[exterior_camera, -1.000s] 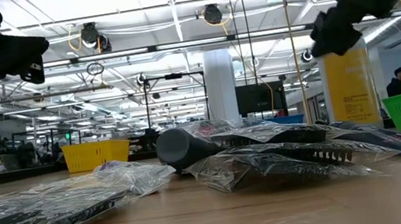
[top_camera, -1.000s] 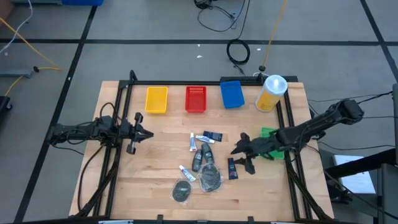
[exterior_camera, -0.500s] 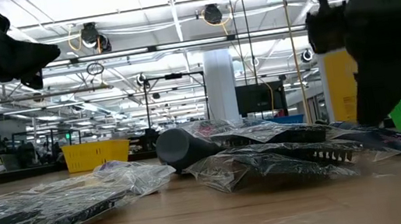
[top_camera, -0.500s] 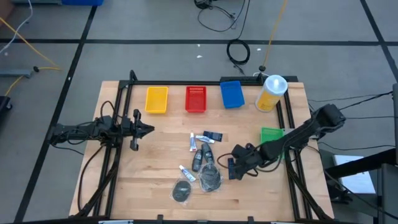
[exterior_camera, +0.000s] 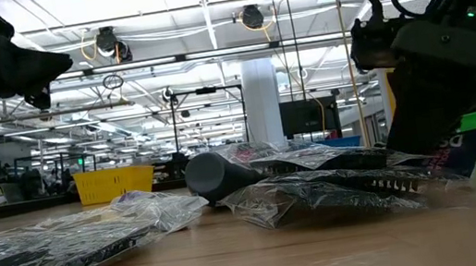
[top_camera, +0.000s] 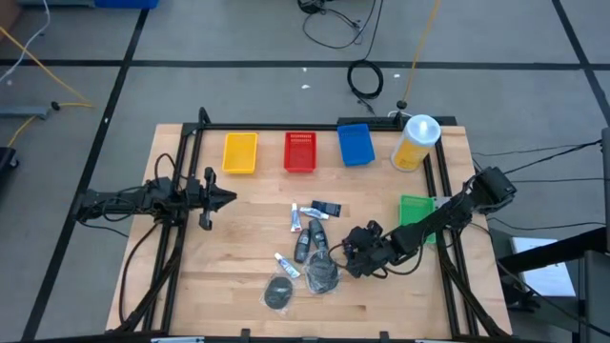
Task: Pick & Place Travel size toiletries
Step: Put the blue shave cream into the green bin, then put the white toothpaste into the red bin
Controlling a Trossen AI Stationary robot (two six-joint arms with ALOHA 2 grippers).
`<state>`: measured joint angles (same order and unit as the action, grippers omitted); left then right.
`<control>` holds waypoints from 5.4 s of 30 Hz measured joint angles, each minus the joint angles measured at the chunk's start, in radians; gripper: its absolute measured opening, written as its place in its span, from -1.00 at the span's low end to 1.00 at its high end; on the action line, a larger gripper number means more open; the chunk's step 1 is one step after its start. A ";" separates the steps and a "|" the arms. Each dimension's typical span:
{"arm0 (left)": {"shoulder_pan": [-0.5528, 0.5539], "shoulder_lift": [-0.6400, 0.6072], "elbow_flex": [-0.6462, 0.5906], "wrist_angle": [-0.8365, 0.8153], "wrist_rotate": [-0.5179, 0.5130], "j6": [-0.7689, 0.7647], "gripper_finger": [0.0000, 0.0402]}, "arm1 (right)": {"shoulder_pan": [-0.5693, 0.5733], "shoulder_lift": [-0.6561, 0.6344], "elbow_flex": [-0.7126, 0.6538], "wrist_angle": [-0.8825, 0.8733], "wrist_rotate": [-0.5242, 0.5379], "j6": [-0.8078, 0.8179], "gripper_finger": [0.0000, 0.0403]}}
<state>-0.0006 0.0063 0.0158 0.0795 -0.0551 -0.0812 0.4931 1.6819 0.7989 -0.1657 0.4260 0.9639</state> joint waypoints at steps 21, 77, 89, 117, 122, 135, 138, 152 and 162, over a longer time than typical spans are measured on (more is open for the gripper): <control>0.000 0.000 0.000 -0.001 0.000 -0.077 -0.87 | -0.059 -0.434 -0.003 -0.323 -0.174 0.182 -0.85; -0.001 0.000 0.000 0.003 0.001 -0.086 -0.87 | -0.294 -0.248 0.030 -1.074 -0.219 0.609 -0.81; 0.000 0.000 0.000 0.004 0.001 -0.091 -0.87 | -0.354 -0.248 0.032 -0.969 -0.179 0.585 -0.80; -0.077 0.024 0.000 0.170 0.030 0.058 -0.87 | -0.284 -0.474 0.105 -0.667 0.142 0.147 -0.20; -0.153 0.179 0.000 0.278 -0.130 0.059 -0.87 | -0.260 -0.432 0.009 -0.065 0.169 -0.345 -0.24; -0.232 0.840 0.398 -0.128 -0.417 -0.187 -0.87 | -0.290 -0.139 -0.301 1.044 -0.083 -0.760 -0.19; -0.229 0.956 0.453 -0.051 -0.411 -0.158 -0.87 | -0.291 -0.110 -0.301 1.040 -0.054 -0.823 -0.16; -0.138 1.371 0.861 -0.381 -0.371 -0.365 -0.66 | -0.290 -0.008 -0.301 1.031 -0.007 -0.879 -0.14; -0.090 1.586 0.912 -0.287 -0.262 -0.745 0.20 | -0.270 -0.007 -0.301 0.932 -0.011 -0.837 -0.15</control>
<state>-0.0902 1.5923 0.9283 -0.2072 -0.3171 -0.8267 0.2226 1.6752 0.4984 0.7662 0.4154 0.1265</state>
